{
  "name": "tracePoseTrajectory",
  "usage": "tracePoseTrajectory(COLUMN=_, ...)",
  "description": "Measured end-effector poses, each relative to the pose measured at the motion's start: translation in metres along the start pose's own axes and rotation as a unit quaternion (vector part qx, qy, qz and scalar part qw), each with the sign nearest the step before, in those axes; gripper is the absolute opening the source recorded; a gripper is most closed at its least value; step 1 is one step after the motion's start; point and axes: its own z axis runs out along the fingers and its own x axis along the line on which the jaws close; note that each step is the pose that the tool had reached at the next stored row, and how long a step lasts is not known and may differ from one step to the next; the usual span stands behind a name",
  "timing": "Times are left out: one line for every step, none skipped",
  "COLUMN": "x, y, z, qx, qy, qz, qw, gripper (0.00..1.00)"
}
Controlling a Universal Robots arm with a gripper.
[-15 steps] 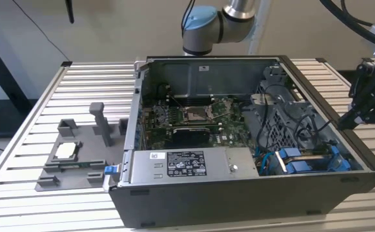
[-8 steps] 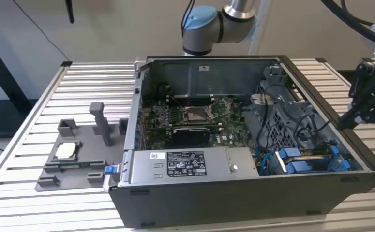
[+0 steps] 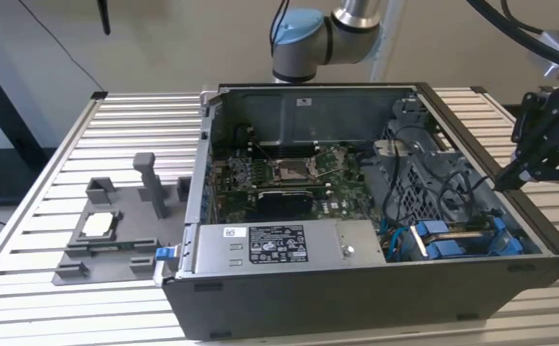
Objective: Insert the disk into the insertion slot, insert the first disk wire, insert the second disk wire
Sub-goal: 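Insert the second disk wire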
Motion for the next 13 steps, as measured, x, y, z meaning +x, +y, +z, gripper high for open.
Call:
tracePoseTrajectory(x=-0.0003, y=0.002, z=0.0, qx=0.0, qy=-0.0001, qz=0.0, qw=1.0, gripper=0.16)
tracePoseTrajectory(x=-0.0006, y=0.0043, z=0.0, qx=0.0001, qy=-0.0002, qz=0.0, qw=1.0, gripper=0.16)
tracePoseTrajectory(x=-0.0008, y=0.0066, z=0.0, qx=0.0001, qy=-0.0004, qz=0.0, qw=1.0, gripper=0.16)
tracePoseTrajectory(x=-0.0012, y=0.0091, z=0.0001, qx=0.0001, qy=-0.0006, qz=0.001, qw=1.0, gripper=0.16)
tracePoseTrajectory(x=-0.0016, y=0.0114, z=0.0, qx=0.0001, qy=-0.0008, qz=0.001, qw=1.0, gripper=0.16)
tracePoseTrajectory(x=-0.002, y=0.0137, z=-0.0001, qx=0.0001, qy=-0.001, qz=0.001, qw=1.0, gripper=0.16)
tracePoseTrajectory(x=-0.0025, y=0.016, z=-0.0001, qx=0.0001, qy=-0.0013, qz=0.001, qw=1.0, gripper=0.16)
tracePoseTrajectory(x=-0.0029, y=0.0182, z=-0.0003, qx=0.0001, qy=-0.0015, qz=0.001, qw=1.0, gripper=0.16)
tracePoseTrajectory(x=-0.0034, y=0.0203, z=-0.0004, qx=0.0001, qy=-0.0017, qz=0.001, qw=1.0, gripper=0.16)
tracePoseTrajectory(x=-0.004, y=0.0225, z=-0.0006, qx=0.0, qy=-0.002, qz=0.001, qw=1.0, gripper=0.16)
tracePoseTrajectory(x=-0.0046, y=0.0244, z=-0.0009, qx=0.0, qy=-0.0022, qz=0.001, qw=1.0, gripper=0.16)
tracePoseTrajectory(x=-0.0053, y=0.0261, z=-0.0013, qx=0.0, qy=-0.0024, qz=0.001, qw=1.0, gripper=0.16)
tracePoseTrajectory(x=-0.006, y=0.0278, z=-0.0018, qx=-0.0001, qy=-0.0026, qz=0.001, qw=1.0, gripper=0.16)
